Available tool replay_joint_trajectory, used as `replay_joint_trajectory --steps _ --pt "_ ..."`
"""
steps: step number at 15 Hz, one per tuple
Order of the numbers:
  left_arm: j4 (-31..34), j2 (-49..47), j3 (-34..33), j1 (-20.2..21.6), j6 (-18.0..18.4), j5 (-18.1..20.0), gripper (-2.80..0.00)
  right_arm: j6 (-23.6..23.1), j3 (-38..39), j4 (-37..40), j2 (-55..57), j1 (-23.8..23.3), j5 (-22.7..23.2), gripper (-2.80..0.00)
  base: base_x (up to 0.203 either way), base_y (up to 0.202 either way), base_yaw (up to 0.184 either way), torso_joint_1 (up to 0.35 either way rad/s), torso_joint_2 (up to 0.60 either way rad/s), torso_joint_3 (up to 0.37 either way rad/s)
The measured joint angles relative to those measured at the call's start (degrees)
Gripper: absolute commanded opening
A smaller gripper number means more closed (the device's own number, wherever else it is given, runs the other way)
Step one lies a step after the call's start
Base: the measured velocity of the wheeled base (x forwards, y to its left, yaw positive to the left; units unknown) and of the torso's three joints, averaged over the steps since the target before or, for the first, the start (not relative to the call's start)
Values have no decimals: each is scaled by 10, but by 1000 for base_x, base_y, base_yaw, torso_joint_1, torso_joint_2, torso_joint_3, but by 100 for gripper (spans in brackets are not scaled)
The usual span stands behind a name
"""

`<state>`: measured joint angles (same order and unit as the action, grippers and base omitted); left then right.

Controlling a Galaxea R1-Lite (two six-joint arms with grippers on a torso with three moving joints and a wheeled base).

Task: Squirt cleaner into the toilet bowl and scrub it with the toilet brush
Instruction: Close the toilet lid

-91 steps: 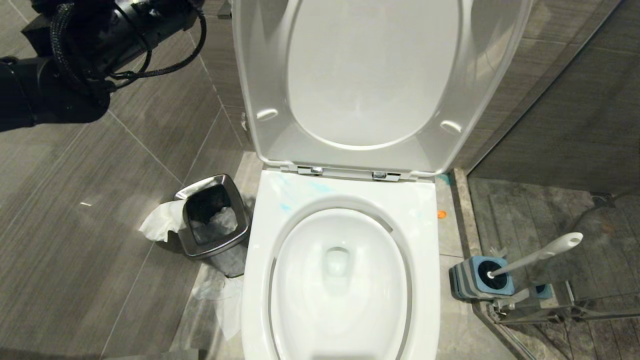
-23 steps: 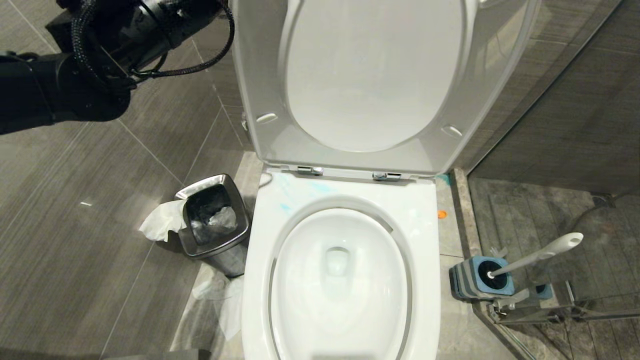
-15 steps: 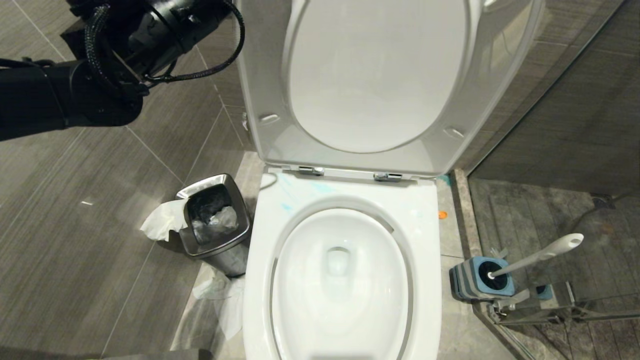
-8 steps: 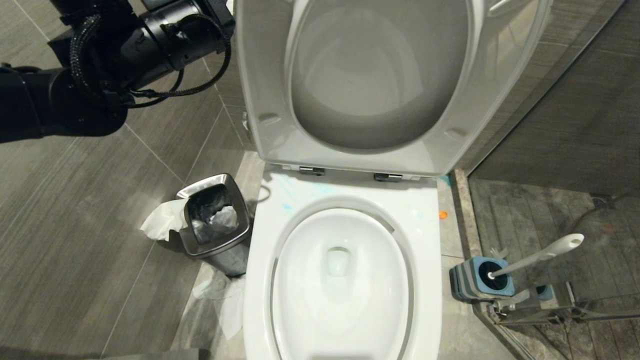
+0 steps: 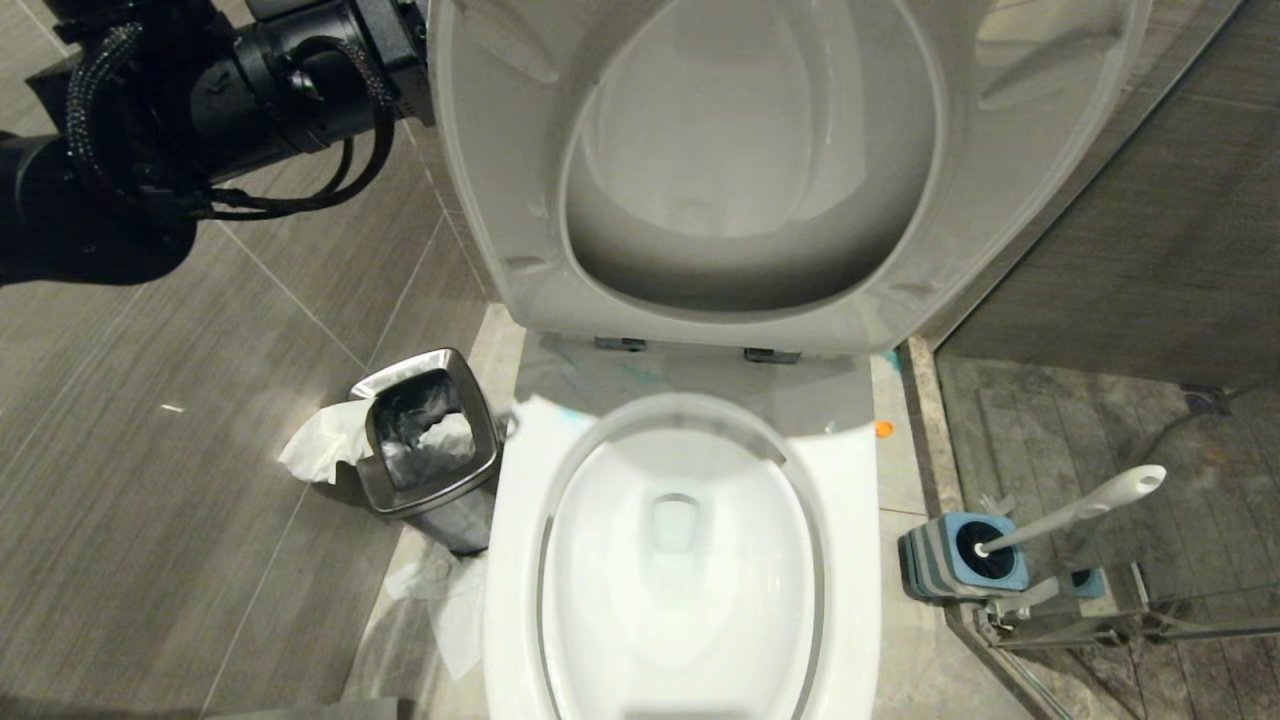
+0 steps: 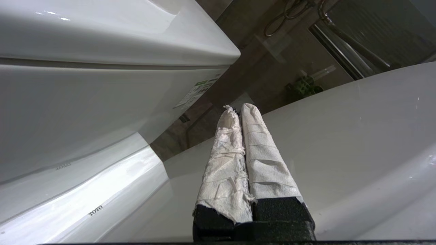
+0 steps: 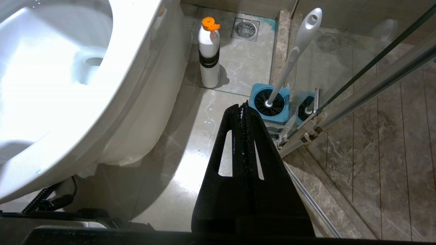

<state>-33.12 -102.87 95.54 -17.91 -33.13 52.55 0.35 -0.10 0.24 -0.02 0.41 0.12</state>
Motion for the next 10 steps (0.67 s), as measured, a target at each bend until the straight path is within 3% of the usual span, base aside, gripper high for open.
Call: replay_joint_trajectory --steps 4,8,10 --pt "69 34 -17 9 -1 0 -280 0 0 0 0 0 0 -280 0 0 0 0 0 0" --pt "239 93 -19 13 7 27 -280 0 0 0 0 0 0 -280 0 0 0 0 0 0" --pt "346 125 -20 11 39 61 -280 0 0 0 0 0 0 -280 0 0 0 0 0 0"
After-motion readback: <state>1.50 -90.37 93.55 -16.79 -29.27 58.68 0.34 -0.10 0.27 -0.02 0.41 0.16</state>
